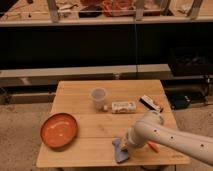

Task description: Wipe the white sponge on the table

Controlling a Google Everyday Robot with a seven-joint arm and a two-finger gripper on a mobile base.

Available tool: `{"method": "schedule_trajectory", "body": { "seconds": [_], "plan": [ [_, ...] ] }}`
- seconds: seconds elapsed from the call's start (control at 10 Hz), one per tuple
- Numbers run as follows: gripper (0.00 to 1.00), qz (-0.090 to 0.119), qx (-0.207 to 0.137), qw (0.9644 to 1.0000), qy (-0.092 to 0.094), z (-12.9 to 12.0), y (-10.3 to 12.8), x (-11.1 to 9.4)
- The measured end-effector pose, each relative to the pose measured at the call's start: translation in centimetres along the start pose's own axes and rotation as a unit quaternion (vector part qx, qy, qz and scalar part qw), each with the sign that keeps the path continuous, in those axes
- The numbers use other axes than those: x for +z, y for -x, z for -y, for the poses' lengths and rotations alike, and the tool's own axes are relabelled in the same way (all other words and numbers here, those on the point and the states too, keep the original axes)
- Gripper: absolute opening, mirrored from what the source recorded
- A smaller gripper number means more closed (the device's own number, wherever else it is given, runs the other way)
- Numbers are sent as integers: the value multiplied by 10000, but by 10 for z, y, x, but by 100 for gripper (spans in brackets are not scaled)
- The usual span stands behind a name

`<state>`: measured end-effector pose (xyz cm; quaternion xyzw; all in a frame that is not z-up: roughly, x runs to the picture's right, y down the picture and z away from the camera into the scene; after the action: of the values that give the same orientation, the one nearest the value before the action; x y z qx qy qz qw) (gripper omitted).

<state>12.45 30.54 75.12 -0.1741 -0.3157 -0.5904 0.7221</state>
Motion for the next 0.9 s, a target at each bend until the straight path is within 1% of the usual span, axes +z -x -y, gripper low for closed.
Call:
{"method": "schedule_trajectory", "body": {
  "seconds": [0.1,0.3,0.4,0.6,0.7,0.9],
  "plan": [
    [0,-49,139,9999,28,-11,-13,-3],
    [0,-76,300,9995,83,-21,-29,-3],
    [0,-114,369,9991,148,-25,-45,-4],
    [0,-178,367,9990,170,-21,-66,-6],
    [0,-218,329,9991,153,-13,-83,-8],
    [0,-223,265,9994,79,-2,-96,-7]
  ]
}}
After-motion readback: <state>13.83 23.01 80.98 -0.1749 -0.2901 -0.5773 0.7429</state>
